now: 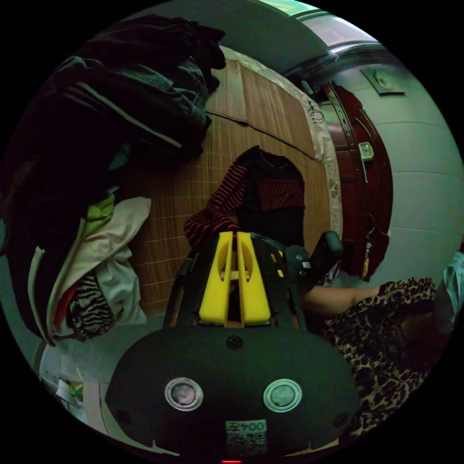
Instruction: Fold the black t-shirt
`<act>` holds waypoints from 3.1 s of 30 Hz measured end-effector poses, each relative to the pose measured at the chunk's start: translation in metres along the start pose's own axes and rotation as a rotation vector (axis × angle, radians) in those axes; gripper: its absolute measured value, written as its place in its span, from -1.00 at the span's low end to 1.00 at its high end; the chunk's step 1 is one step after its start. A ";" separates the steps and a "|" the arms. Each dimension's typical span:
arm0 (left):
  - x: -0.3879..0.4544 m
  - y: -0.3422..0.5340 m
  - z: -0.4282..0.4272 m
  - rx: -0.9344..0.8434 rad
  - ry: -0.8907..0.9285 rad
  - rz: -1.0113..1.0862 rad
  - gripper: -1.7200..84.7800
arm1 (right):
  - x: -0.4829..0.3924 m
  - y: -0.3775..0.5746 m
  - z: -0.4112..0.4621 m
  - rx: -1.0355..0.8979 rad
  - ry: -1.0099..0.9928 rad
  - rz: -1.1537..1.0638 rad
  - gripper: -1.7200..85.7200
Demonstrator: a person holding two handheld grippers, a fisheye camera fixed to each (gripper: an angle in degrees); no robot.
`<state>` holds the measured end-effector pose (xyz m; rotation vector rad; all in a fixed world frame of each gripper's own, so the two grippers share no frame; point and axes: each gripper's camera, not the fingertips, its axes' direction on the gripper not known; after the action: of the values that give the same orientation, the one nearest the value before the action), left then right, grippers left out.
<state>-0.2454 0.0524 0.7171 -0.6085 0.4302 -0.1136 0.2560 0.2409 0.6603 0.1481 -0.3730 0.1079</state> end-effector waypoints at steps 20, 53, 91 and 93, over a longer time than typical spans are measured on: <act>0.025 0.046 -0.004 0.466 0.066 -0.089 -0.77 | 0.226 -0.100 -0.218 -0.152 -0.317 0.119 -0.98; 0.383 -0.044 0.362 0.148 -0.707 0.598 -0.73 | 0.555 0.081 -0.319 -0.201 0.093 0.366 -0.97; 0.340 -0.006 0.394 0.194 -0.522 0.438 -0.92 | 0.574 0.107 -0.164 -0.533 0.459 0.468 -0.79; 0.336 -0.003 0.393 0.204 -0.512 0.424 -0.92 | 0.557 0.079 -0.158 -0.414 0.427 0.422 -0.79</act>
<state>0.2256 0.1818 0.8878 -0.3171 0.0410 0.3939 0.8169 0.3878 0.7309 -0.3626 0.0111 0.4665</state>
